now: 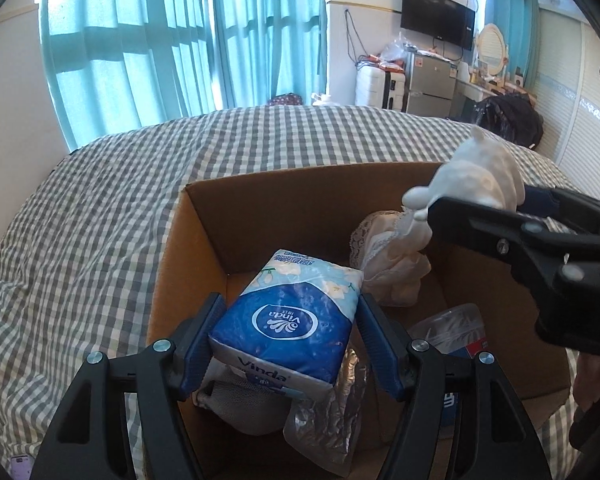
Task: Organize objects
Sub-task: 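Carry the tissue pack and plush toy over the box and release both inside, then move both tools back toward the green clip and white tube beside the box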
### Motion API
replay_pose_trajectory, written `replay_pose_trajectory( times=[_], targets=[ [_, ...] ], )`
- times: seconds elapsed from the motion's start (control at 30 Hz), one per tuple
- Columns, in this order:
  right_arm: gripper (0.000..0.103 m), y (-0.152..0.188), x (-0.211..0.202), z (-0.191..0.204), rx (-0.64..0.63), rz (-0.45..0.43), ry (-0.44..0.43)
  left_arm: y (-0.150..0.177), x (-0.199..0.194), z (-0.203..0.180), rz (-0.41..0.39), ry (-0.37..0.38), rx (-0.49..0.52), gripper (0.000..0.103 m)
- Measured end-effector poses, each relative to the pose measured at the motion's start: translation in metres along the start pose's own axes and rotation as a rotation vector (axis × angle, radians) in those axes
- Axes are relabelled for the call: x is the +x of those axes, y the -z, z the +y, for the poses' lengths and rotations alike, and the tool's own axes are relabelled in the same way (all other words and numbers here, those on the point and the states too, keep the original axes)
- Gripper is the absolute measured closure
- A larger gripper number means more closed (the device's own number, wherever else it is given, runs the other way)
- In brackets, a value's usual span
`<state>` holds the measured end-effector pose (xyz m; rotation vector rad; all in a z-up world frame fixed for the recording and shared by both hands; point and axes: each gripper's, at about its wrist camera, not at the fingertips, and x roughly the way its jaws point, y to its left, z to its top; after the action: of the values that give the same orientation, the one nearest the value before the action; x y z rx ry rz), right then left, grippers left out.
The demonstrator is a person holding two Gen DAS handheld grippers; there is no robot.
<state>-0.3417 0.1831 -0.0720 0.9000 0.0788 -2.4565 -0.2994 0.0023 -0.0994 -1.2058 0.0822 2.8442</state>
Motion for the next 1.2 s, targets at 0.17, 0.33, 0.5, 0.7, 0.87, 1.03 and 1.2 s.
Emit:
replay_pose_trajectory(
  times=[0.17,0.33,0.5,0.7,0.87,1.03,1.2],
  targets=[
    [0.012,-0.007,-0.027,0.003,0.021,-0.091,0.003,-0.002,-0.009,-0.005,-0.002,0.009,0.020,0.020],
    [0.011,-0.014,-0.064,0.005,0.044,-0.132,0.012,-0.003,-0.038,-0.007,-0.031,-0.020,0.043,0.012],
    [0.011,-0.016,-0.116,0.018,0.021,-0.162,0.037,-0.001,-0.079,-0.003,-0.068,-0.024,0.014,0.006],
    [0.011,0.000,-0.182,0.035,-0.019,-0.191,0.070,0.013,-0.136,0.003,-0.130,-0.045,-0.022,0.003],
    [0.011,0.017,-0.228,0.051,-0.049,-0.220,0.078,0.027,-0.178,0.003,-0.174,-0.065,-0.040,0.001],
    [0.007,0.032,-0.257,0.070,-0.084,-0.236,0.112,0.041,-0.210,0.009,-0.210,-0.083,-0.071,0.000],
    [0.000,0.045,-0.274,0.083,-0.106,-0.265,0.145,0.054,-0.232,0.012,-0.240,-0.112,-0.090,0.000]
  ],
)
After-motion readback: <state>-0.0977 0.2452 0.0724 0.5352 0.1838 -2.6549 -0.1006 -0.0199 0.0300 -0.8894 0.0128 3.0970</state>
